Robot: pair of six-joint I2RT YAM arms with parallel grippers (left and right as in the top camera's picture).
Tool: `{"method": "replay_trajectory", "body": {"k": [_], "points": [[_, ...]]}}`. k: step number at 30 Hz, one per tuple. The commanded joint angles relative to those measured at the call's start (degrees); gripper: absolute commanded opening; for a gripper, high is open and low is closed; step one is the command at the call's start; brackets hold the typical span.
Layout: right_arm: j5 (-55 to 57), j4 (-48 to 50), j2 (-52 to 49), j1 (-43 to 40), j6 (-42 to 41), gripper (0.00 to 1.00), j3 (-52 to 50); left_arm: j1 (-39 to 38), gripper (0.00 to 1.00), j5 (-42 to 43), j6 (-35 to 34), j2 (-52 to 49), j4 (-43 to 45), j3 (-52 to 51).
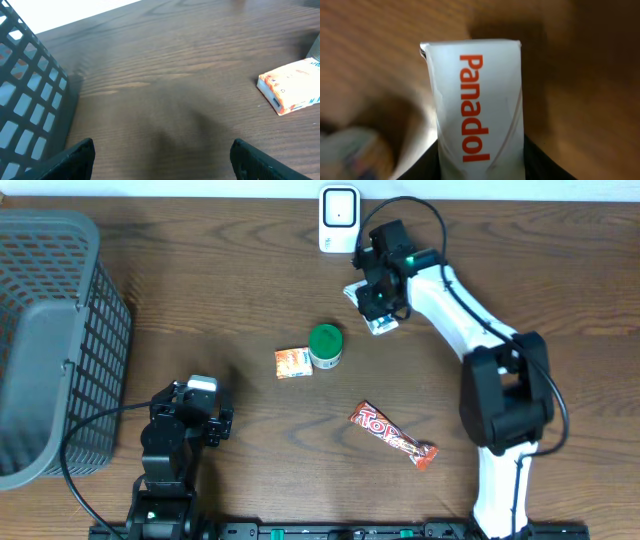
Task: Scan the item barcode
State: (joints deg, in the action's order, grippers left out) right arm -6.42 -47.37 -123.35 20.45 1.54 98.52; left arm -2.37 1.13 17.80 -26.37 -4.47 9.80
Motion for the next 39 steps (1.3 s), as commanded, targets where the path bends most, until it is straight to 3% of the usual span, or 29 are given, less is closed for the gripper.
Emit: {"method": "replay_trajectory", "body": {"k": [1,6,8,10,11,14,25,38,39], "points": [[0.1,-5.2,2.1,0.3,-4.8,0.39,0.3,-0.2,0.87,-0.5,-0.5,0.3,0.2,0.0],[0.1,-10.3,2.1,0.5,-4.7,0.39,-1.7,-0.2,0.87,-0.5,-0.5,0.3,0.2,0.0],[0.1,-10.2,2.1,0.8,-4.7,0.45,-2.8,-0.2,0.87,-0.5,-0.6,0.3,0.2,0.0],[0.1,-9.3,2.1,1.2,-4.7,0.67,-3.8,-0.2,0.87,-0.5,-0.5,0.3,0.2,0.0],[0.1,-8.5,2.1,1.5,-4.7,0.84,-4.5,-0.2,0.87,-0.5,-0.6,0.3,0.2,0.0],[0.1,-7.3,2.1,2.1,-4.7,0.98,-5.2,-0.2,0.87,-0.5,-0.5,0.3,0.2,0.0],[4.6,-3.6,0.7,2.5,-3.7,0.99,-6.3,-0.2,0.87,-0.5,-0.6,0.3,0.2,0.0],[4.6,9.2,0.3,2.5,-4.1,0.99,-19.0,-0.2,0.87,-0.5,-0.5,0.3,0.2,0.0],[4.6,10.4,0.3,2.5,-4.1,0.96,-20.0,-0.2,0.87,-0.5,-0.5,0.3,0.2,0.0]]}}
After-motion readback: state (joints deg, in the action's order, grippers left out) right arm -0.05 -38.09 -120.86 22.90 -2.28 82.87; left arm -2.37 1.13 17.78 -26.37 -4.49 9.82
